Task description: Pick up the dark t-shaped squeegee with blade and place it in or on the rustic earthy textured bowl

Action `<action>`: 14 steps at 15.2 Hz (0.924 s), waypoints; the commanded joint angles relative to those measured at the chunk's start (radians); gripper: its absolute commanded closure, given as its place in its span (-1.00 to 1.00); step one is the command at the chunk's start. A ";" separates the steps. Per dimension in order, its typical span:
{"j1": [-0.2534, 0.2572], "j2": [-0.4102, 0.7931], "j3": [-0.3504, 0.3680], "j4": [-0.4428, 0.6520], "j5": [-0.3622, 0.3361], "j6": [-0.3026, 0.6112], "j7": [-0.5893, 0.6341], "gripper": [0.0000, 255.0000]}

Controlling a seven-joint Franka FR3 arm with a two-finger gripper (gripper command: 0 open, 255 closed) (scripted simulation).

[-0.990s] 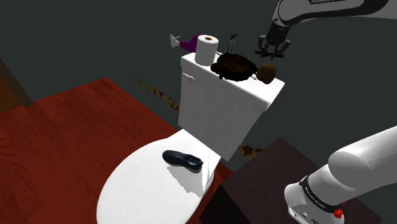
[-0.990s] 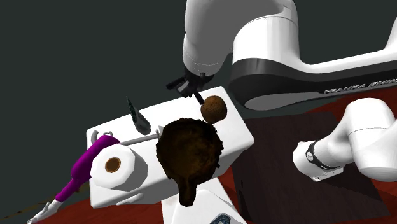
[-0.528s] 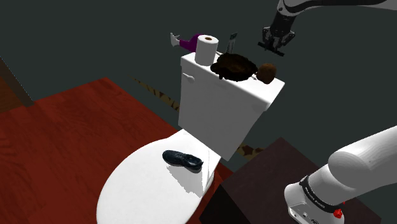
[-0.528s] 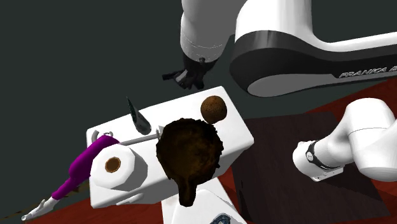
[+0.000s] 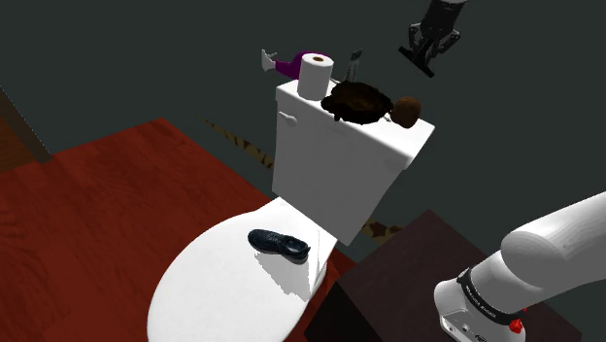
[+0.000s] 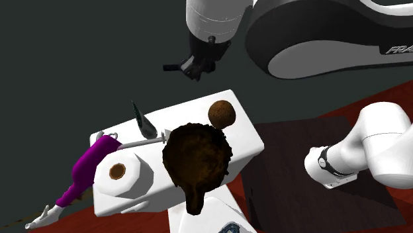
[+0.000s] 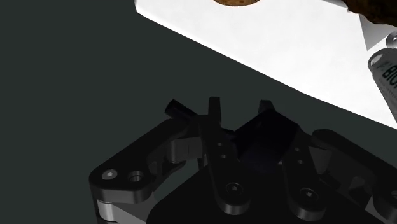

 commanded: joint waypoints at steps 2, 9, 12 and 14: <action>0.000 0.006 0.001 0.049 0.000 -0.040 -0.006 1.00; 0.041 0.011 0.060 0.098 -0.006 -0.104 0.082 1.00; 0.072 0.020 0.104 0.116 -0.012 -0.130 0.154 1.00; 0.092 0.032 0.134 0.134 -0.017 -0.148 0.202 1.00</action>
